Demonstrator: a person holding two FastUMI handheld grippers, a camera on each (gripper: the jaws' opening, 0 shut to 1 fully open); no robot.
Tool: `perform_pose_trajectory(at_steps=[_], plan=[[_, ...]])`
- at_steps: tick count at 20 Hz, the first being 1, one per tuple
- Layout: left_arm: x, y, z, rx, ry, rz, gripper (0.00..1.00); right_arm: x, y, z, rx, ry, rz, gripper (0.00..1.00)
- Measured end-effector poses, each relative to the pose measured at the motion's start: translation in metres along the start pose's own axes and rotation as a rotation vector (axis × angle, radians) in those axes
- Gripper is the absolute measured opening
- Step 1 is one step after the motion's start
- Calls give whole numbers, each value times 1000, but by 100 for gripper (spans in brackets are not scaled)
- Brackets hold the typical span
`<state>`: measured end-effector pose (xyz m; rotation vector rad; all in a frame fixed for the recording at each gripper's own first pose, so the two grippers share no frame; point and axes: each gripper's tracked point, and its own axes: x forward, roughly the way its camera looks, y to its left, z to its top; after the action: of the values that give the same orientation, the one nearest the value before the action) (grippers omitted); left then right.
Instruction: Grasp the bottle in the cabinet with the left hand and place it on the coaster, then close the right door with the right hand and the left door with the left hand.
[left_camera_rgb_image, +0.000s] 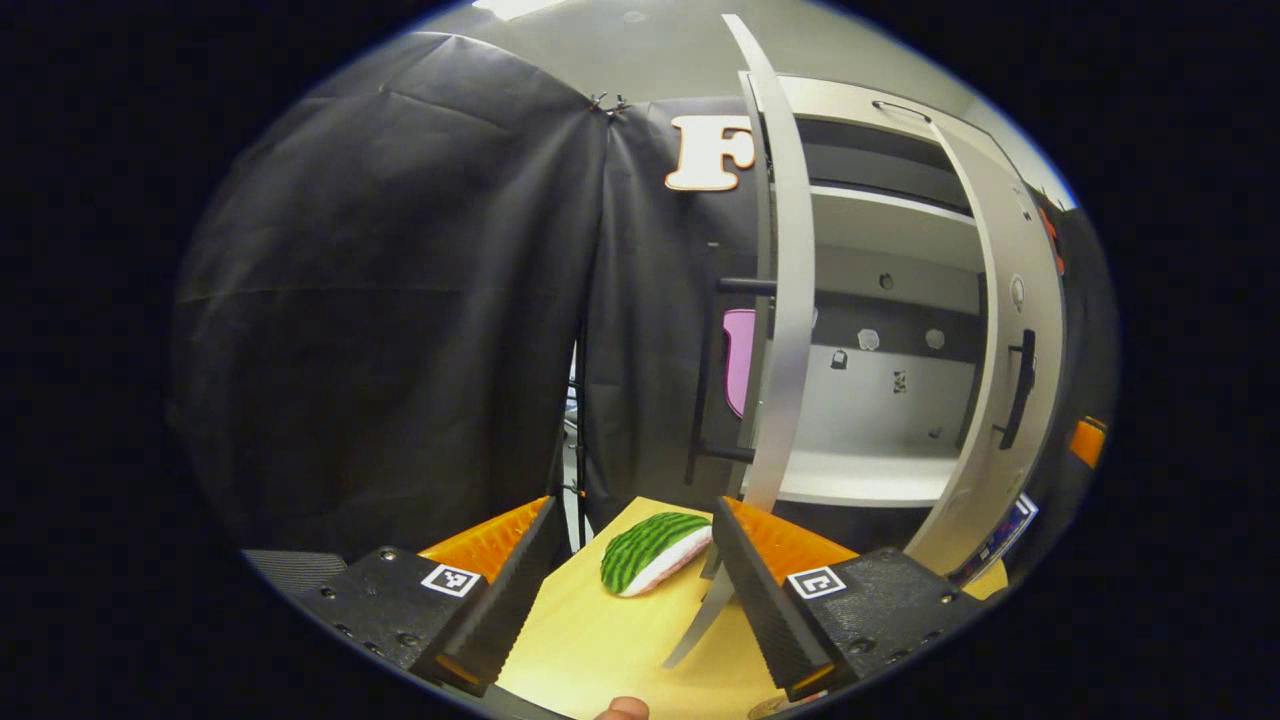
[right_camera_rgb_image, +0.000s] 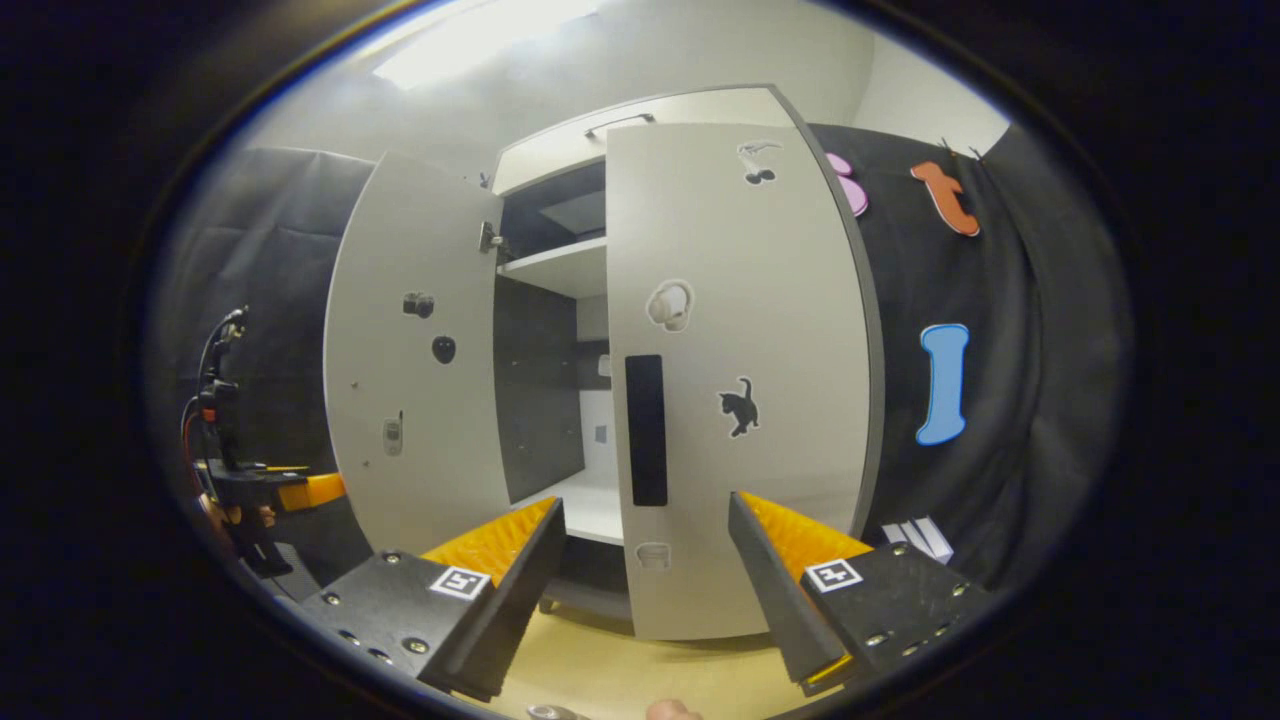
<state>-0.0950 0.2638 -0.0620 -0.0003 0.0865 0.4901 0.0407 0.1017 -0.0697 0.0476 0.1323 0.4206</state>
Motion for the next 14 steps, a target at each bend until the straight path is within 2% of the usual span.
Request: perform_pose_trajectory(at_steps=[2, 3, 4, 5, 7, 8, 9, 12, 13, 14], plan=[[0, 1, 2, 1, -10, 11, 95, 2, 2, 0, 4, 0, 2, 99], [1, 1, 2, -1, -13, 13, 91, 2, 3, -2, 6, 4, 5, 99], [1, 1, 1, -2, -11, 9, 91, 1, 5, -3, 8, 5, 7, 99], [1, -1, 1, -7, -11, 0, 95, 0, 5, -3, 8, 4, 9, 99], [0, 0, 0, -19, -11, -12, 96, -1, 4, -2, 5, 0, 6, 99], [0, -1, 0, -24, -14, -16, 96, -1, 4, -2, 6, 0, 4, 94], [1, -2, -1, -26, -16, -24, 96, -2, 5, -3, 8, 1, 5, 99], [-2, -18, -3, -37, -18, -70, 95, -3, 7, -1, 10, -1, 10, 99], [-2, -25, -3, -43, -18, -87, 91, -2, 6, 0, 8, -2, 9, 99], [-4, -33, -3, -47, -19, -106, 91, -3, 6, 0, 8, -2, 8, 99]])
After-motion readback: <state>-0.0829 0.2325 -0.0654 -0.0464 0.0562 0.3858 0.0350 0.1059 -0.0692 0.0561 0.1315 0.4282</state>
